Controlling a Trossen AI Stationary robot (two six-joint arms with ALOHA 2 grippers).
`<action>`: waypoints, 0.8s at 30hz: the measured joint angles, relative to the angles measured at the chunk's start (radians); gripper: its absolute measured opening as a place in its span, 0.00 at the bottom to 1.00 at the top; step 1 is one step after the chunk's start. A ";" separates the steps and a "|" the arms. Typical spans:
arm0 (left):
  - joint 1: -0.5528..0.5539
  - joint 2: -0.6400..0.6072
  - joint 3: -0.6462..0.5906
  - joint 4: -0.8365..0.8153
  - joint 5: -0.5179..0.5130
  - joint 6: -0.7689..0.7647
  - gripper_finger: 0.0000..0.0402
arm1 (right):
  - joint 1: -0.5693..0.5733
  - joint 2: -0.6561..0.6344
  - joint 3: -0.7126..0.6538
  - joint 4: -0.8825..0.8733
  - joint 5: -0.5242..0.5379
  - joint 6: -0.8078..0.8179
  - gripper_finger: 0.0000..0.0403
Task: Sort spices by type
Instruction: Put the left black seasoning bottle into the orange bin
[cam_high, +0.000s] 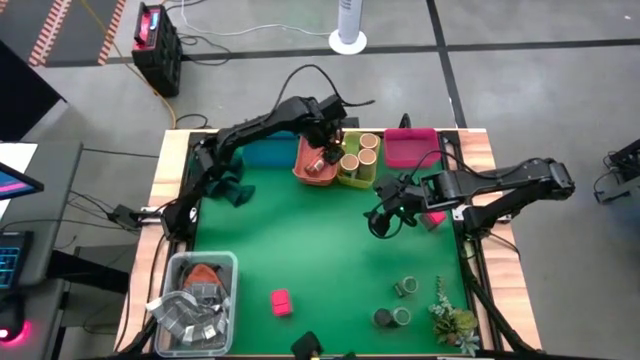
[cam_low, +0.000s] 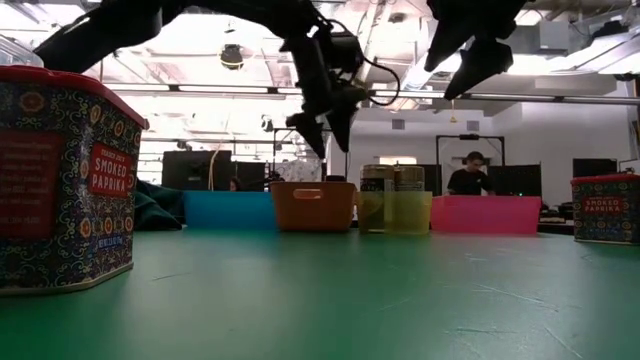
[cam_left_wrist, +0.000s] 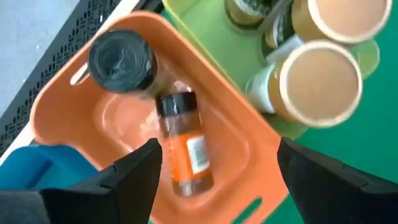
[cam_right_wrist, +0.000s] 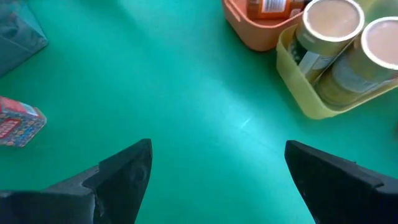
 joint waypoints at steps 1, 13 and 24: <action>0.001 0.012 0.000 -0.001 -0.005 0.000 0.76 | 0.004 0.000 0.000 0.000 0.000 0.004 0.97; 0.006 0.106 -0.008 0.008 -0.110 -0.022 0.76 | 0.056 -0.019 0.000 -0.031 0.046 0.103 0.97; 0.006 0.117 -0.138 0.171 -0.130 -0.072 0.76 | 0.076 -0.023 0.000 -0.043 0.051 0.159 0.97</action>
